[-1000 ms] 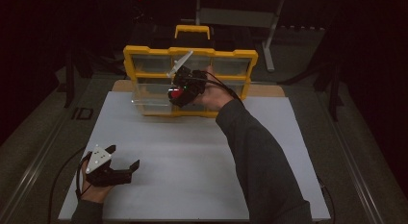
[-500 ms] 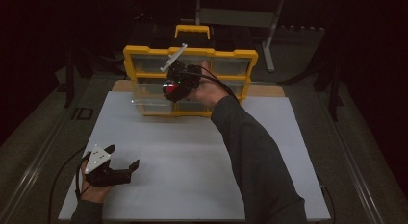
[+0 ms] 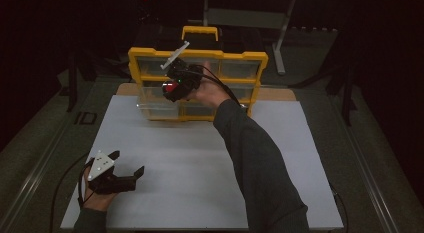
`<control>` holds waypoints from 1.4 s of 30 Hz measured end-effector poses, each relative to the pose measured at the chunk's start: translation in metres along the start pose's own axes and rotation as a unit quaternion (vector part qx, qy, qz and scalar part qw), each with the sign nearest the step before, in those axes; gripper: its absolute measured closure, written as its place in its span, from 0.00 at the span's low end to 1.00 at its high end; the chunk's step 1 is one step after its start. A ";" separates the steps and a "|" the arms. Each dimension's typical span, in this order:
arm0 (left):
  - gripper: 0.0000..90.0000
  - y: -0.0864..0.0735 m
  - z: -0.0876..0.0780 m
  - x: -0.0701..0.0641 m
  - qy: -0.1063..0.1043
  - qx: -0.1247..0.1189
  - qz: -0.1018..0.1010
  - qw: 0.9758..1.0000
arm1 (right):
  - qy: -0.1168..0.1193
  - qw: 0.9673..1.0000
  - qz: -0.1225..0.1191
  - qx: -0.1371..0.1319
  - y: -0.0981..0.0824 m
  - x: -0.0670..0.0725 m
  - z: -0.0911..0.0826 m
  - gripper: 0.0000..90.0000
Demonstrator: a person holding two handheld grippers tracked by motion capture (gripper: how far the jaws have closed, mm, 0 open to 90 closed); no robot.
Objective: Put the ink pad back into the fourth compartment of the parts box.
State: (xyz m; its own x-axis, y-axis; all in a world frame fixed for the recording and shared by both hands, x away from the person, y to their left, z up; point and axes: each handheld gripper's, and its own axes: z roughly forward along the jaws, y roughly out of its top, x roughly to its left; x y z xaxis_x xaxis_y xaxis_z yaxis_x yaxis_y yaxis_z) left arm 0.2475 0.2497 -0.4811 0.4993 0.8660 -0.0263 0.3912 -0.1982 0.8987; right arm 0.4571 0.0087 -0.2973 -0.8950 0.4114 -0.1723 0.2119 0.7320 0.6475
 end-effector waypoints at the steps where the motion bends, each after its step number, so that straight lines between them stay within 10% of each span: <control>1: 0.00 0.000 0.000 0.000 0.000 0.000 0.000 1.000 | -0.001 1.000 0.000 -0.001 0.000 0.000 0.001 0.32; 35: 0.00 -0.001 0.000 0.001 0.002 0.002 0.001 1.000 | 0.020 0.998 0.060 -0.021 0.002 0.001 0.031 0.32; 42: 0.00 -0.001 0.000 0.001 0.002 0.002 0.001 1.000 | 0.006 0.998 0.061 -0.033 0.002 0.002 0.026 0.12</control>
State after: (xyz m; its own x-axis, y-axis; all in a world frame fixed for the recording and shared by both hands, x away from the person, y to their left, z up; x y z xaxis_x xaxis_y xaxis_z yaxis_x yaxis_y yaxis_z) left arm 0.2476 0.2506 -0.4817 0.4977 0.8671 -0.0232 0.3935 -0.2019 0.8969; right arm 0.4662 0.0249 -0.3159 -0.8687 0.4885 -0.0816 0.2934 0.6402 0.7100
